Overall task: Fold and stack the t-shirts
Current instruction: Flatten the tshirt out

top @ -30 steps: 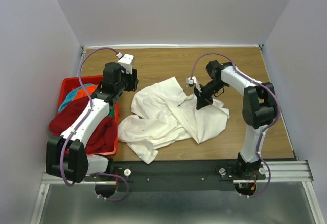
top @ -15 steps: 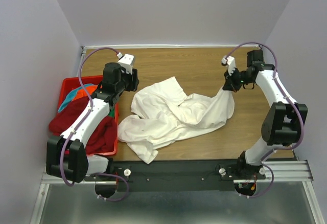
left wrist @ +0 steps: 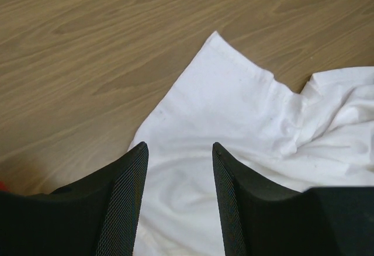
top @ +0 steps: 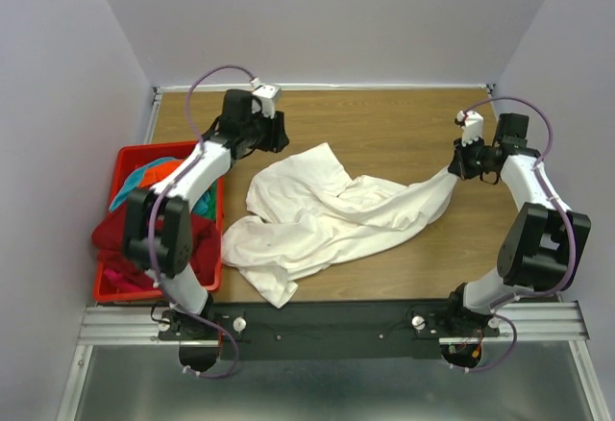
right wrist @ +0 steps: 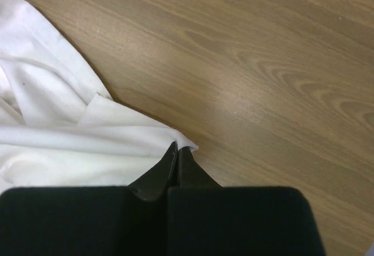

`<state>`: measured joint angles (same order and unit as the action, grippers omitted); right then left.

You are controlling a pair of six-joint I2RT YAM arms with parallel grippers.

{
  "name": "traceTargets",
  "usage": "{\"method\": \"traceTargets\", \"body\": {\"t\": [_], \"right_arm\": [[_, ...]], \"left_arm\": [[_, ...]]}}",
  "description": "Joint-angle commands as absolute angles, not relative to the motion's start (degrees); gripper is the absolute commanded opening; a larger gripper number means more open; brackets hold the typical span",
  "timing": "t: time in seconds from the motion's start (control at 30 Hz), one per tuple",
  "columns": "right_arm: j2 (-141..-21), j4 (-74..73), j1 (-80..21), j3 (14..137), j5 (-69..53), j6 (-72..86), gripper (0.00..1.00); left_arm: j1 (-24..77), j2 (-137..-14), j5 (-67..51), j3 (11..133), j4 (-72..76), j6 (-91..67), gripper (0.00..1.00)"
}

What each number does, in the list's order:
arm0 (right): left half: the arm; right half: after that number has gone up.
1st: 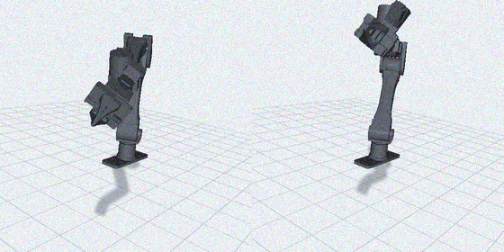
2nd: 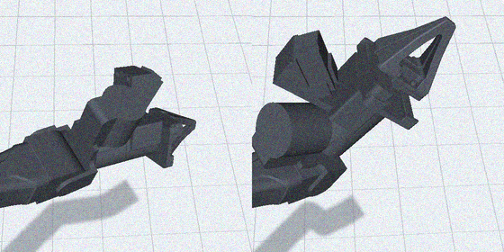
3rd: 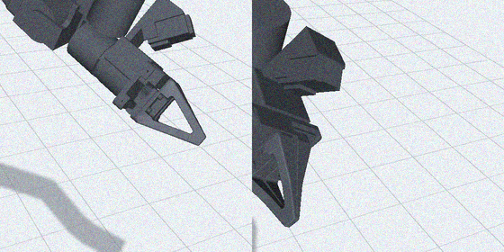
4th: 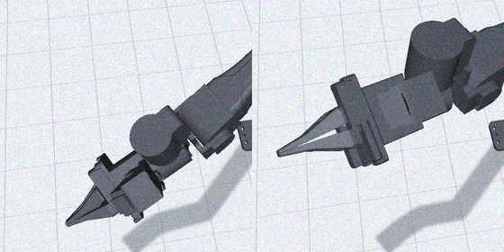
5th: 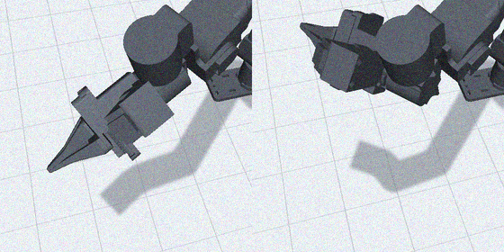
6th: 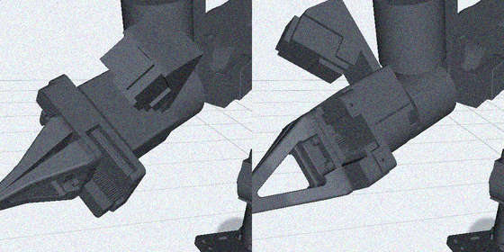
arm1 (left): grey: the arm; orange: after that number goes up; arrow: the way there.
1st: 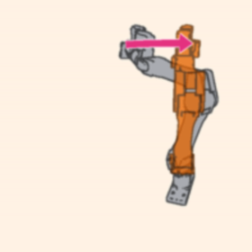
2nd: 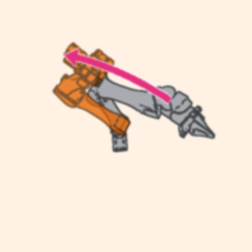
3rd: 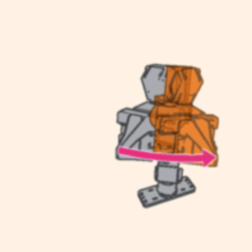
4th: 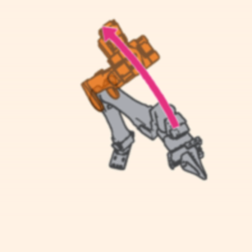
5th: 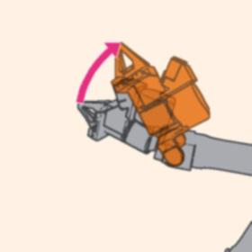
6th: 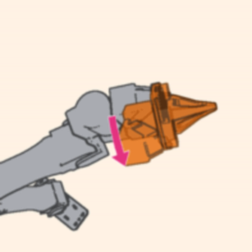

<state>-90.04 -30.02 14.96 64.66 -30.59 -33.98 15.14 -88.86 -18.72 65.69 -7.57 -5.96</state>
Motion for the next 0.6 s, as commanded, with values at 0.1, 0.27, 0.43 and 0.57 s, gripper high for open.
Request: {"method": "traceTargets", "body": {"t": [0.1,0.27,0.43,0.57], "right_arm": [[-86.8,-23.0,15.6,61.0,-30.8,-27.3,0.01],[-85.7,-22.1,15.7,59.7,-31.3,-26.5,0.01],[-85.4,-22.0,15.7,59.2,-33.0,-26.0,0.01],[-85.7,-21.7,15.7,59.1,-34.6,-25.8,0.01]], "left_arm": [[21.3,-115.3,-23.1,90.9,-22.0,-3.4,0.51],[26.2,-126.6,-14.2,105.1,-28.5,-1.4,0.51],[27.2,-133.1,-6.7,116.3,-33.3,-0.7,0.51],[27.3,-137.8,-4.4,122.0,-36.4,-0.4,0.51]]}}
